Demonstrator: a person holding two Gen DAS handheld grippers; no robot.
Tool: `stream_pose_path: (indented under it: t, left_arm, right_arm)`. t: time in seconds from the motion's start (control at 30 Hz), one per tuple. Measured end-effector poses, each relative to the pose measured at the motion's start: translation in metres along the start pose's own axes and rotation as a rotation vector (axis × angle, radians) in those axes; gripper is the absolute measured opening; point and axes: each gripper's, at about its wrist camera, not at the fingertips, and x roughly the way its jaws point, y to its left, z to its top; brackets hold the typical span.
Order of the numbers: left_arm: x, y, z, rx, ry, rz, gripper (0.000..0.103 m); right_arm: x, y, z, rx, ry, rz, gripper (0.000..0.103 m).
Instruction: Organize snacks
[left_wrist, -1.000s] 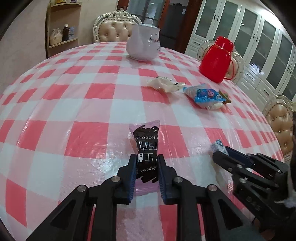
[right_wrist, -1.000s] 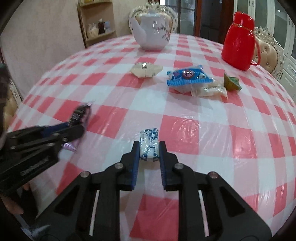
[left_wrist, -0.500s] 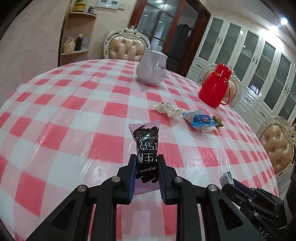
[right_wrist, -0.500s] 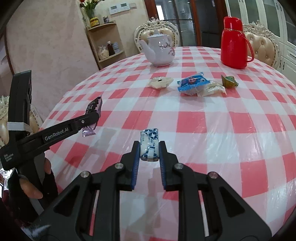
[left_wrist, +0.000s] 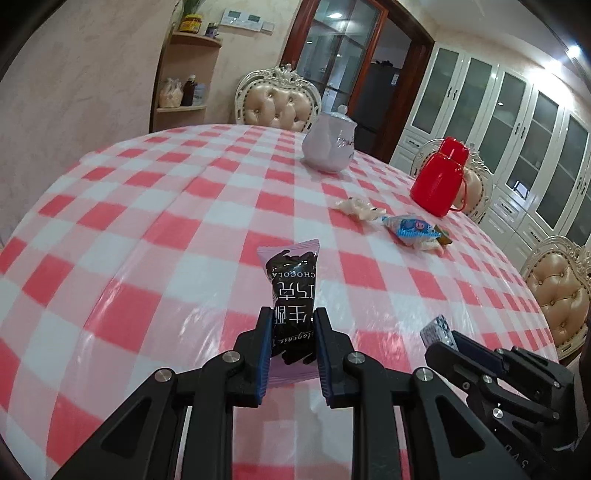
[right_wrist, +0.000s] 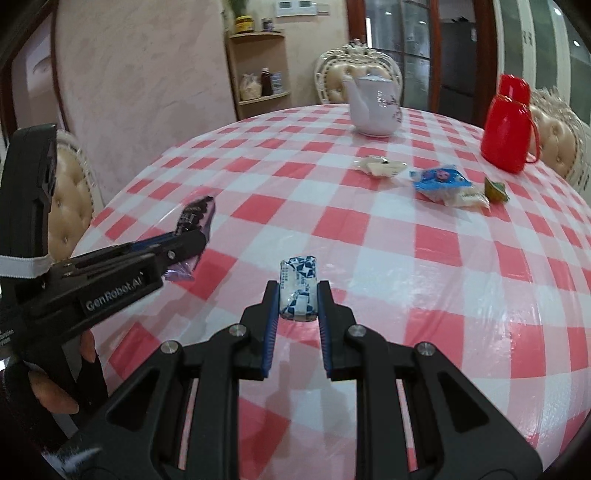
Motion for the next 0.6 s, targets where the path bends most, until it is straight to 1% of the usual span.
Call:
stream_pose_path:
  t: [0.17, 0.6]
  left_arm:
    - [-0.012, 0.004, -0.005, 0.004, -0.030, 0.019, 0.023]
    - [-0.035, 0.021, -0.017, -0.025, -0.056, 0.041, 0.023]
  right_arm:
    - [-0.002, 0.016, -0.004, -0.036, -0.003, 0.014, 0.023]
    - [0.000, 0.037, -0.010, -0.083, 0.006, 0.037, 0.023]
